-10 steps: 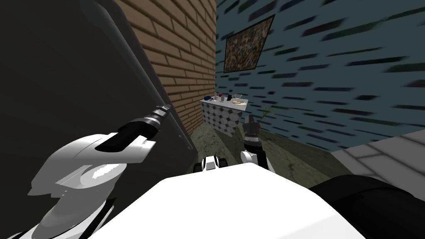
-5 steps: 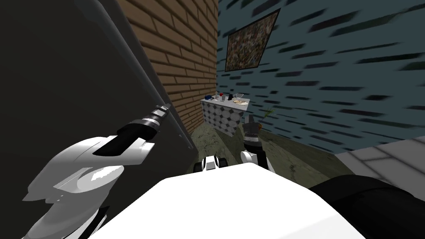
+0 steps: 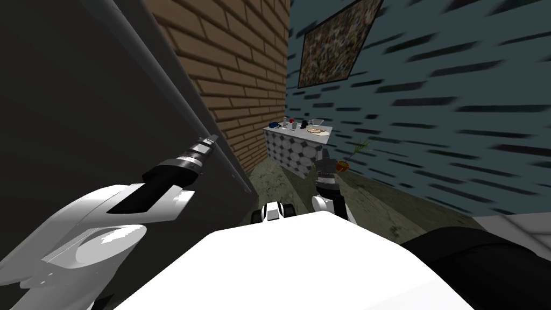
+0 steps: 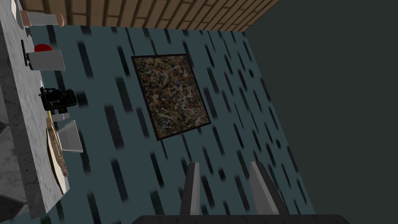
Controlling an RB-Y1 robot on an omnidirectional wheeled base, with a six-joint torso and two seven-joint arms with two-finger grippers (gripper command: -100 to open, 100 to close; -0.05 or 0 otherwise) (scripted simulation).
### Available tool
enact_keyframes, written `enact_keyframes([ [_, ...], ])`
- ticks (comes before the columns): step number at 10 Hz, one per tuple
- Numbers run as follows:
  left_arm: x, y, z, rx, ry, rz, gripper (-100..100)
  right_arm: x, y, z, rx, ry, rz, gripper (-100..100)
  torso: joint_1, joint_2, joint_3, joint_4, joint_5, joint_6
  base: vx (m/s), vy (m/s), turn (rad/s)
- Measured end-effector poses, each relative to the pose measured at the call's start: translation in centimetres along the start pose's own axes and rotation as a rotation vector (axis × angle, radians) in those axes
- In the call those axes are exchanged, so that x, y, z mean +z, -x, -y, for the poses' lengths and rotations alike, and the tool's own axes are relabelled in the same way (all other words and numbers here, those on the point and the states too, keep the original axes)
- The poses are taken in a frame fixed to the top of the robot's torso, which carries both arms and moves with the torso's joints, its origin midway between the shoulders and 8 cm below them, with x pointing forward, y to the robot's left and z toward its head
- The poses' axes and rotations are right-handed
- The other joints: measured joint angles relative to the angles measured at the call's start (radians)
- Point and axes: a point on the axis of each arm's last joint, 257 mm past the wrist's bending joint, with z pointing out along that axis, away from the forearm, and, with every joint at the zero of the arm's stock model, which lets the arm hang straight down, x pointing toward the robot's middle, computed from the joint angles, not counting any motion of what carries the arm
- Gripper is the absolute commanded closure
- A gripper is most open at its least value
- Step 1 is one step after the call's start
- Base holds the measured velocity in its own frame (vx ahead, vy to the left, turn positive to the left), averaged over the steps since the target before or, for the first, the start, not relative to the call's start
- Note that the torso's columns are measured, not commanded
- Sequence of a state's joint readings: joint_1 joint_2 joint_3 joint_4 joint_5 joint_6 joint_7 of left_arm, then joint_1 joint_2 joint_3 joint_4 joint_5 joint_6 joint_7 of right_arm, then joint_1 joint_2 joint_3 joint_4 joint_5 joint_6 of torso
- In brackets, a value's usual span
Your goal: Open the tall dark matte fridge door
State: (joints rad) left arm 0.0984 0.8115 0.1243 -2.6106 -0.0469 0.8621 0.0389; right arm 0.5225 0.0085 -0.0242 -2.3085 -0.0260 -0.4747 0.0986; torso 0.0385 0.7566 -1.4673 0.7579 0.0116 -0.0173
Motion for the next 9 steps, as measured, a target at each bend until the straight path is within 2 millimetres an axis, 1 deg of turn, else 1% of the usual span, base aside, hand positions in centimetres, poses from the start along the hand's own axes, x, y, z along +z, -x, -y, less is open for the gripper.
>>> enact_keyframes([
  [3, -0.2, 0.0, 1.1, 0.001, -0.044, -0.007, 100, 0.0, 0.0, 0.0, 0.000, 0.000, 0.000, 0, -0.005, 0.003, 0.001, 0.005, -0.004, -0.003, -0.007, -0.001, 0.003],
  [4, 0.1, 0.0, 1.4, -0.003, -0.043, -0.011, 100, 0.0, 0.0, 0.0, 0.000, 0.000, 0.000, 0, -0.008, 0.002, -0.001, 0.006, -0.006, -0.002, 0.000, 0.000, 0.000],
  [5, 0.1, 0.0, 1.2, -0.005, -0.039, -0.009, 100, 0.0, 0.0, 0.0, 0.000, 0.000, 0.000, 0, -0.008, 0.001, -0.001, 0.005, -0.006, -0.003, 0.064, -0.086, 0.221],
  [6, -0.2, 0.1, 0.9, -0.005, -0.045, -0.016, 100, 0.0, 0.0, 0.0, 0.000, 0.000, 0.000, 0, -0.007, 0.002, 0.001, 0.001, -0.002, -0.009, 0.074, -0.116, 0.307],
  [7, -0.6, 0.2, 0.7, -0.016, -0.054, -0.019, 100, 0.0, 0.0, 0.0, 0.000, 0.000, 0.000, 0, -0.003, 0.005, 0.004, -0.001, 0.001, -0.008, 0.032, -0.062, 0.138],
  [8, -0.7, 0.3, 0.6, -0.023, -0.068, -0.019, 100, 0.0, 0.0, 0.0, 0.000, 0.000, 0.000, 0, 0.001, 0.006, 0.005, -0.001, 0.002, -0.004, 0.008, 0.002, 0.016],
  [9, -0.7, 0.1, 1.3, -0.027, -0.093, -0.019, 100, 0.0, 0.0, 0.0, 0.000, 0.000, 0.000, 0, -0.002, 0.007, 0.006, 0.000, 0.000, 0.000, -0.008, 0.025, -0.041],
])
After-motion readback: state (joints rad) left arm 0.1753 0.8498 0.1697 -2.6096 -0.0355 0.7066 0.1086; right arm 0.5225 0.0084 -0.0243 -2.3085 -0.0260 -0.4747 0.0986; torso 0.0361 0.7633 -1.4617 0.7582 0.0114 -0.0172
